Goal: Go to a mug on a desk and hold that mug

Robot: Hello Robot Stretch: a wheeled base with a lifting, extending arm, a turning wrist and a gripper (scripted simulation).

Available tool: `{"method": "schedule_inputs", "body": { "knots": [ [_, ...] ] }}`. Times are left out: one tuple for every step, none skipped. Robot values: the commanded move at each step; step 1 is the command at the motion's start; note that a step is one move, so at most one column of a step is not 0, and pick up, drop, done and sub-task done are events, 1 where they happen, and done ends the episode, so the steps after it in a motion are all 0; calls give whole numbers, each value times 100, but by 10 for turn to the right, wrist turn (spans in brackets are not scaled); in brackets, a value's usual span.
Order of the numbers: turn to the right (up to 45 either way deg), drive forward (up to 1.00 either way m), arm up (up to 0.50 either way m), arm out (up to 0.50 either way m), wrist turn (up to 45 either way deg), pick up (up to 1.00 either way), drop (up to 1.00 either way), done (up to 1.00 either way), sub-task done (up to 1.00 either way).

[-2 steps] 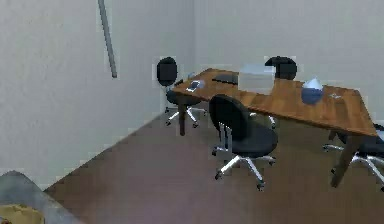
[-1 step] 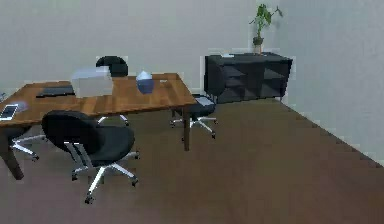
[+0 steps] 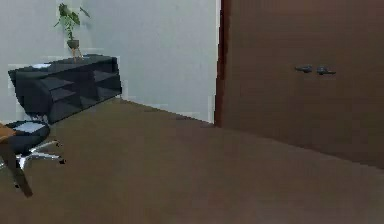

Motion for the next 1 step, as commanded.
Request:
{"method": "schedule_inputs", "body": {
  "knots": [
    [270, 0, 0, 0, 0, 0, 0, 0, 0]
  ]
}}
